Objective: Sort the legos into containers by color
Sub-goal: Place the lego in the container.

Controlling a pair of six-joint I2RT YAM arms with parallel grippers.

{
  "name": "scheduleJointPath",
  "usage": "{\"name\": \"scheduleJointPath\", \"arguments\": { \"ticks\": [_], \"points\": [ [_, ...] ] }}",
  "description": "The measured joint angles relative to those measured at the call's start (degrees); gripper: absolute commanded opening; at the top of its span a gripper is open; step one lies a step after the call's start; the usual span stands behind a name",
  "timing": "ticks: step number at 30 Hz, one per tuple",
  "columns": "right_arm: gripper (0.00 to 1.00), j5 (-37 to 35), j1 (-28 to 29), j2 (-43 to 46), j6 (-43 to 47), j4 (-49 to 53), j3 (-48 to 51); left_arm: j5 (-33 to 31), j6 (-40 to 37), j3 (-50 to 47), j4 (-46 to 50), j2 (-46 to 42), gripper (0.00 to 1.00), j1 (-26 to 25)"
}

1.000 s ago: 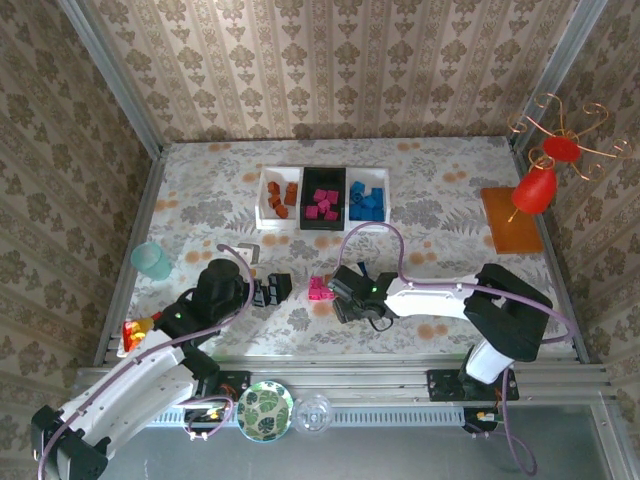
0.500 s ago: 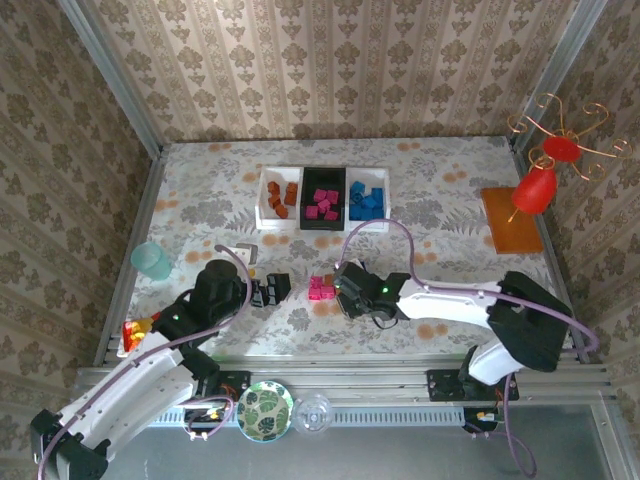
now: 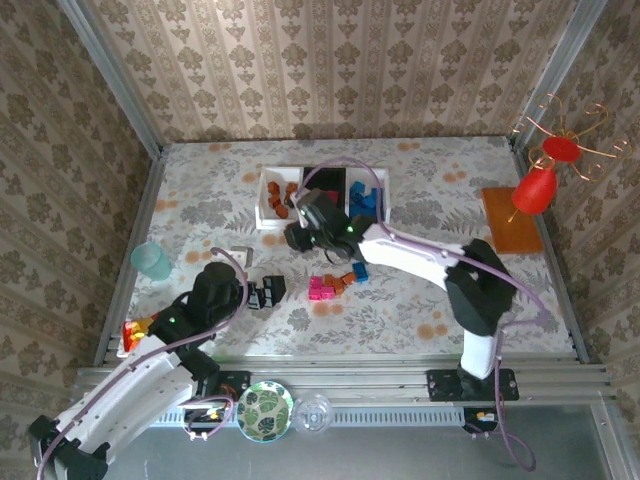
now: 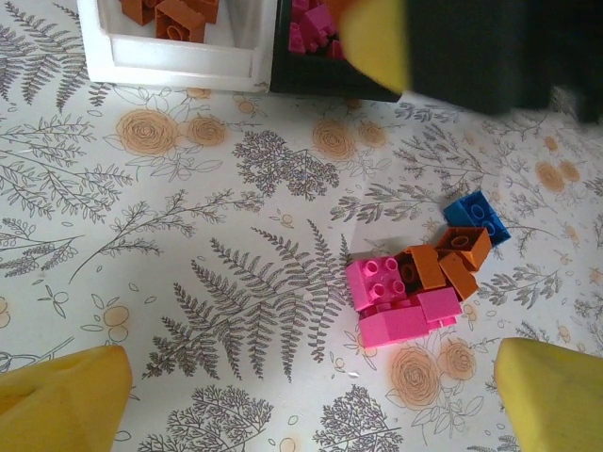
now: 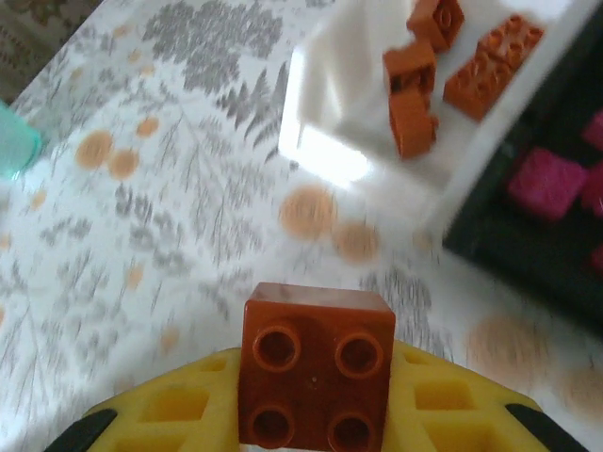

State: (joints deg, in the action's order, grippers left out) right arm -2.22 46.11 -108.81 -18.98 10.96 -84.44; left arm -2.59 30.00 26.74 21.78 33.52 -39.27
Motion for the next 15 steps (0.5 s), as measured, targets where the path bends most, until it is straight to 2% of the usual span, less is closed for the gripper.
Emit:
{"name": "scheduleJointPath", "arguments": {
  "ticks": [8,10,13,15],
  "points": [
    [0.26,1.73,-5.31,-21.92,-1.16,5.73,-27.56,0.0,0.0,0.68,1.51,0.0,1.0,0.24],
    [0.32,1.81,-6.1,-26.16,-1.88,7.89,-34.18,0.0,0.0,0.68,1.88,0.0,1.0,0.37],
    [0.5,2.16,-6.88,-31.08,-3.87,11.02,-42.69,0.0,0.0,0.68,2.08,0.02,1.0,0.42],
    [0.57,2.97,-7.41,-33.05,-5.03,12.24,-46.4,0.02,0.0,0.68,2.08,0.17,1.0,0.42]
  ]
}}
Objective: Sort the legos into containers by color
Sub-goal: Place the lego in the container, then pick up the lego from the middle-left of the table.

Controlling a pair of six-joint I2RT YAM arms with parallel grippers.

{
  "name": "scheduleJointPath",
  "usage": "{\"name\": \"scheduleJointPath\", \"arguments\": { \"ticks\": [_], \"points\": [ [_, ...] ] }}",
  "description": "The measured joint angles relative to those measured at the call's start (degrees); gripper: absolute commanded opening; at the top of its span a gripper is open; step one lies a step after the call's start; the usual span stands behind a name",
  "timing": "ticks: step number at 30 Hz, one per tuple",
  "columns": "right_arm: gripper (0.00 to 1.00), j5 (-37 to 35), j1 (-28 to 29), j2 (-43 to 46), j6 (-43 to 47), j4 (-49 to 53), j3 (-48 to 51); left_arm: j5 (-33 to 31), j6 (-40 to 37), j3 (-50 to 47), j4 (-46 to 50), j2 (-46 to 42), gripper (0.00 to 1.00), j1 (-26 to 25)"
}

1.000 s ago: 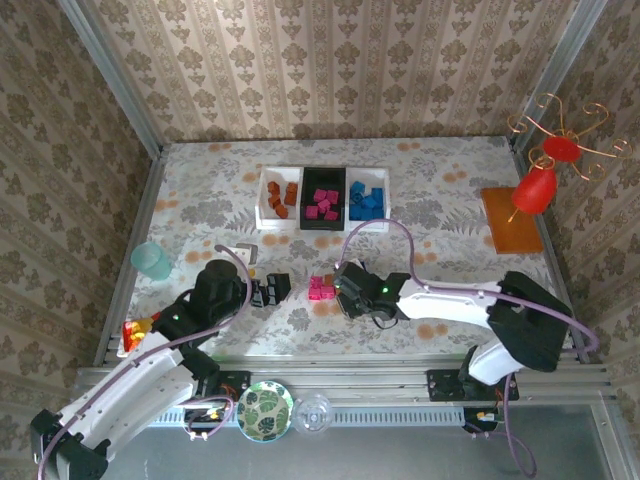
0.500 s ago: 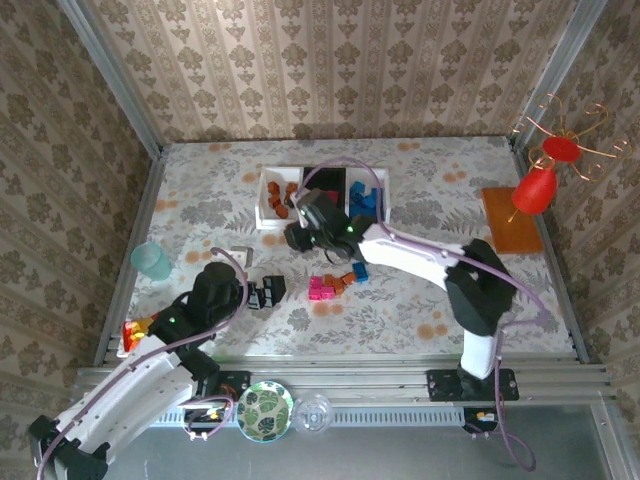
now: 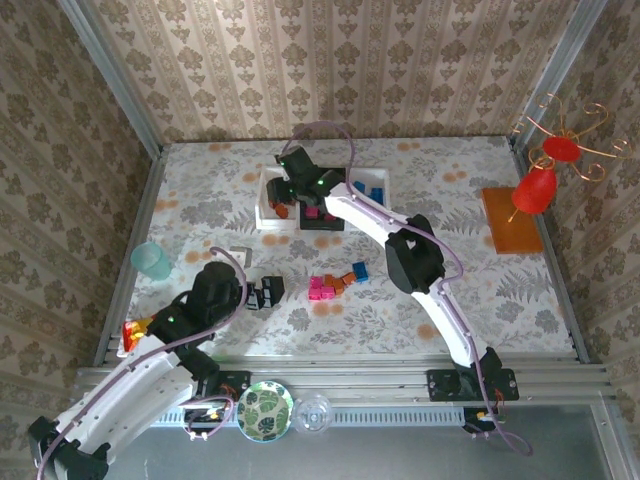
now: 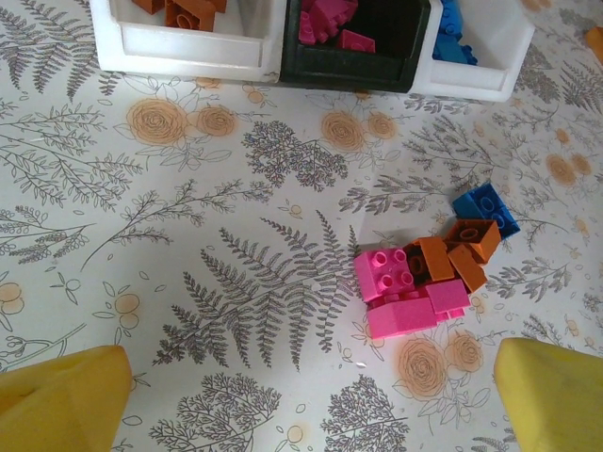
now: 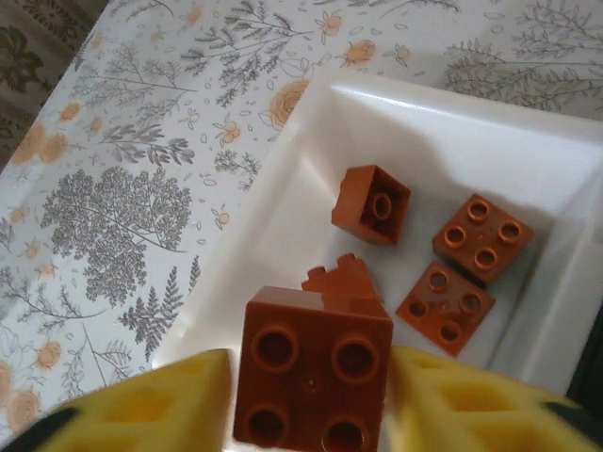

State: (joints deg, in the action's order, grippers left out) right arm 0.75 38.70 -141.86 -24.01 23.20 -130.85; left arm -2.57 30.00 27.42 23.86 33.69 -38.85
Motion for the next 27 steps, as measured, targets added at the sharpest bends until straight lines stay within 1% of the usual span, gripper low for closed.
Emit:
{"name": "scheduleJointPath", "arguments": {
  "ticks": [4,6,9,12,15,18,22,24,27],
  "points": [
    [0.61,1.4,-0.48,0.24,-1.46,0.46,-0.07,0.2,0.0,0.0,-0.02,0.63,1.0,0.0],
    [0.62,1.51,-0.57,2.8,-1.64,-0.79,4.42,0.46,0.0,0.0,-0.04,0.94,1.0,0.0],
    [0.62,1.92,-0.52,10.69,-1.73,-3.93,17.35,1.16,-0.02,0.0,-0.24,1.55,1.0,0.0],
    [0.62,2.51,-0.5,21.42,-1.95,-8.55,32.57,2.05,-0.22,0.22,-0.85,3.1,0.99,0.0],
    [0.62,2.73,-0.42,33.09,-2.8,-13.86,46.93,3.78,-0.48,0.74,-2.47,6.21,0.94,0.0],
    [0.62,2.73,-0.33,43.1,-3.69,-18.4,58.82,5.73,-1.31,1.66,-4.68,11.02,0.9,-0.52],
    [0.62,2.43,-0.17,53.07,-4.9,-21.84,72.78,6.49,-3.28,4.98,-6.56,19.74,0.9,-4.39],
    [0.62,1.51,-0.17,57.2,-5.27,-22.25,79.38,6.51,-4.72,7.5,-7.28,25.22,0.87,-6.82],
    [0.63,-0.37,-0.13,62.64,-5.84,-21.05,86.12,6.43,-6.38,10.16,-8.11,31.69,0.82,-9.27]
  ]
}}
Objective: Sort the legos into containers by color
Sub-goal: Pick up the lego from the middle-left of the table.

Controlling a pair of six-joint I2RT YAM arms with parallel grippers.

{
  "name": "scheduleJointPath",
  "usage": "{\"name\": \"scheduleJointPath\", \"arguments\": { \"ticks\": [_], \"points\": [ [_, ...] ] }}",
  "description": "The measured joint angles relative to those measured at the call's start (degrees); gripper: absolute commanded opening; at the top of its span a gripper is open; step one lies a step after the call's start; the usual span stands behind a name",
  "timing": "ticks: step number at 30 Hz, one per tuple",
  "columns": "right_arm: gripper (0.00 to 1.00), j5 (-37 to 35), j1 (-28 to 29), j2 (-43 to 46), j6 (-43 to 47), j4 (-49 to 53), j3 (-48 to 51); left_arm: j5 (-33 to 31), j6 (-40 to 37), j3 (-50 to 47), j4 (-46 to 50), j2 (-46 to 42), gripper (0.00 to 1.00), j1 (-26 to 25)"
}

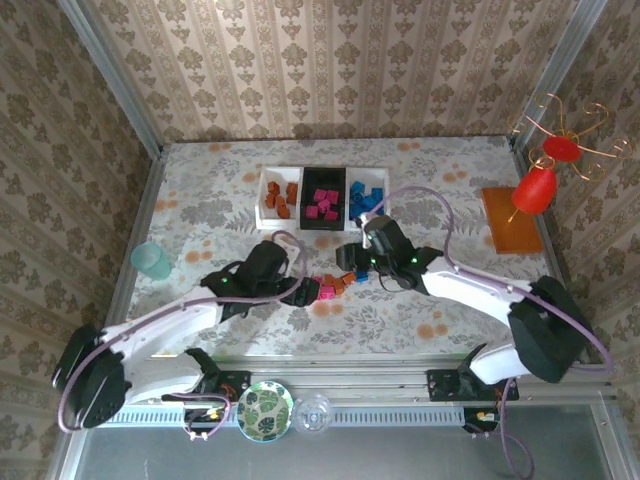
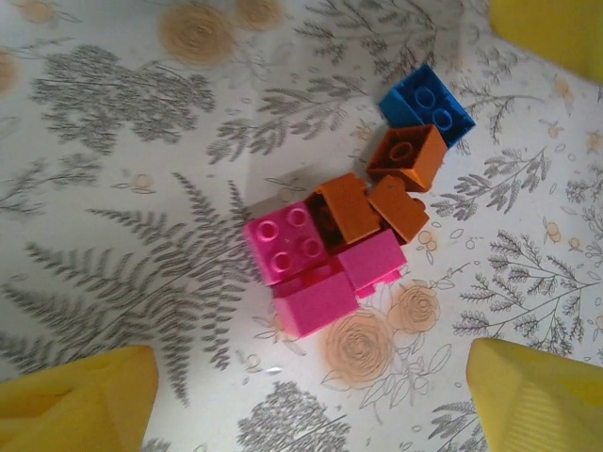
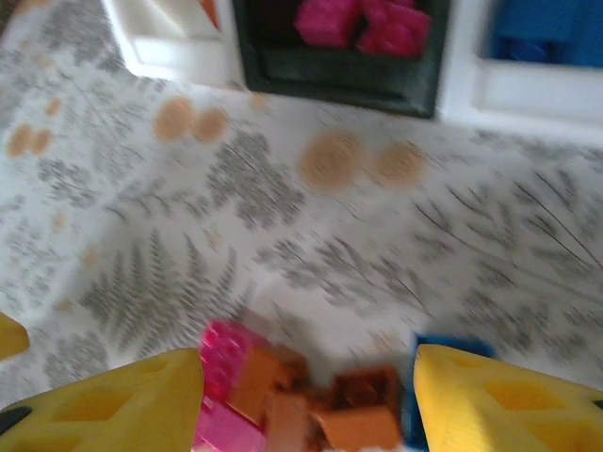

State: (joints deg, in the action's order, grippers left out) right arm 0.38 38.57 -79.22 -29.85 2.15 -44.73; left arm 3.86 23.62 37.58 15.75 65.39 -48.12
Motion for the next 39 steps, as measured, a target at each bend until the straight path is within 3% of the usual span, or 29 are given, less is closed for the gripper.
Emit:
{"name": "scheduleJointPath", "arguments": {
  "ticks": [6,13,24,33,39],
  "points": [
    [0.63,-3.17,-0.02,10.93,-0.7,1.09,5.29,-1.55,-1.99,0.9,-0.39,7.37,0.86,-2.75],
    [0.64,-4.74,-0.02,13.31,-1.51,1.09,6.45,-5.75,-4.02,3.48,-1.25,16.06,0.81,-6.73],
    [0.64,-5.44,-0.02,14.8,-1.68,1.11,6.56,-10.75,-5.44,4.2,-3.96,23.32,0.65,-7.3],
    [0.64,-6.03,-0.07,14.91,-1.68,1.16,6.58,-11.72,-5.75,4.59,-6.21,24.79,0.59,-7.87],
    [0.64,-6.03,-0.11,14.91,-1.68,1.16,6.58,-12.09,-5.77,4.57,-7.37,25.07,0.46,-8.17]
  ]
}}
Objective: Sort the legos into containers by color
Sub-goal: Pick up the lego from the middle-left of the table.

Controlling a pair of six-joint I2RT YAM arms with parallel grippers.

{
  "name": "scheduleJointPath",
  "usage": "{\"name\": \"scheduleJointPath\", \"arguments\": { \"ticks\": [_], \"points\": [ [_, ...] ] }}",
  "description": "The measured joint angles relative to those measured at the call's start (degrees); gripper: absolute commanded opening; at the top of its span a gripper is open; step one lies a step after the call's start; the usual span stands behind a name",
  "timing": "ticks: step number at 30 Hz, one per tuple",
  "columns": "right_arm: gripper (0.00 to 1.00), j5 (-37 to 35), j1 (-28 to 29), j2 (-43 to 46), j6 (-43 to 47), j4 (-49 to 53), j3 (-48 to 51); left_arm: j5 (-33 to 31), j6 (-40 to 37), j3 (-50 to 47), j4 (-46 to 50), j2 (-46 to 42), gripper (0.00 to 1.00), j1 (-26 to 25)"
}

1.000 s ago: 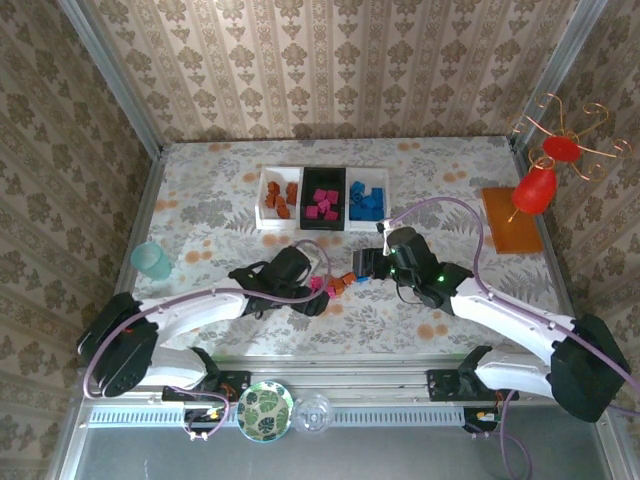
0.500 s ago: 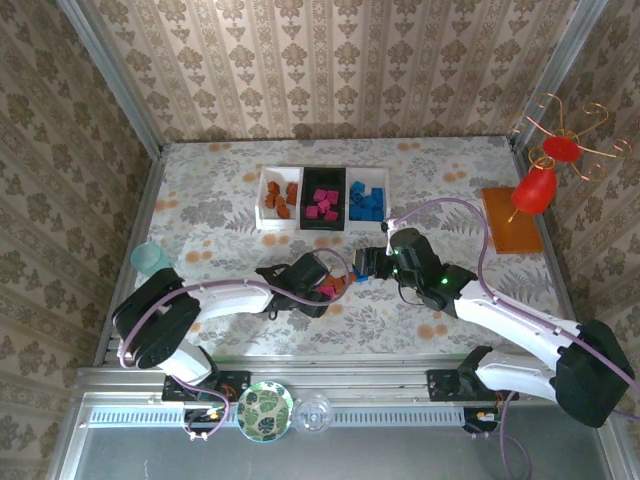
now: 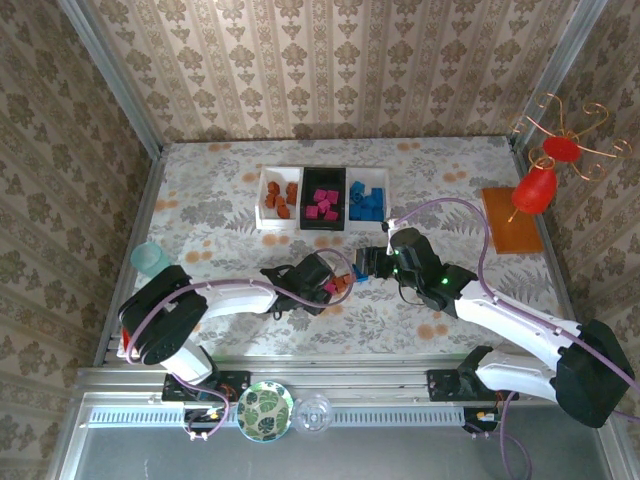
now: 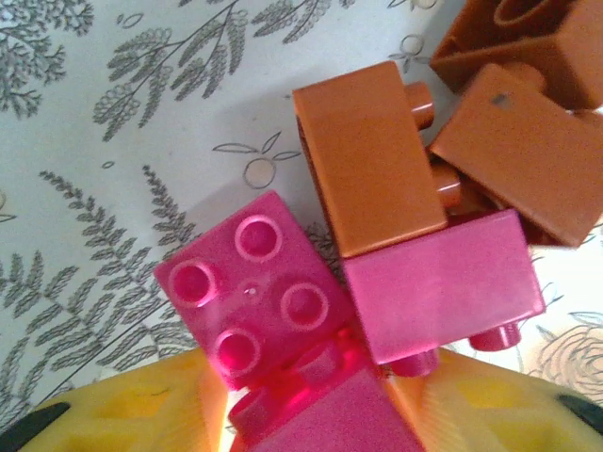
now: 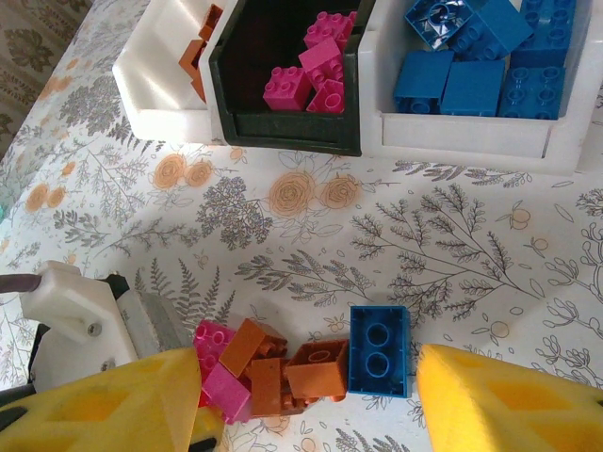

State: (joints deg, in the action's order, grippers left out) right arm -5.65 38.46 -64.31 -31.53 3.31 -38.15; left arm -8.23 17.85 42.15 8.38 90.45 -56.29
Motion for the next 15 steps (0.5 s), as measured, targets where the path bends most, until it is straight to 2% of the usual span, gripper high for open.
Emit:
{"name": "scheduleJointPath", "arguments": {
  "ticks": [7,15],
  "points": [
    [0.64,0.0,-0.24,0.0,0.0,0.0,0.04,-0.7,0.74,-1.49,0.04,-1.84,0.37,-1.2],
    [0.64,0.0,-0.59,0.0,0.0,-0.04,0.22,-0.9,3.5,-4.98,5.53,-14.84,0.33,-2.12]
  ]
}}
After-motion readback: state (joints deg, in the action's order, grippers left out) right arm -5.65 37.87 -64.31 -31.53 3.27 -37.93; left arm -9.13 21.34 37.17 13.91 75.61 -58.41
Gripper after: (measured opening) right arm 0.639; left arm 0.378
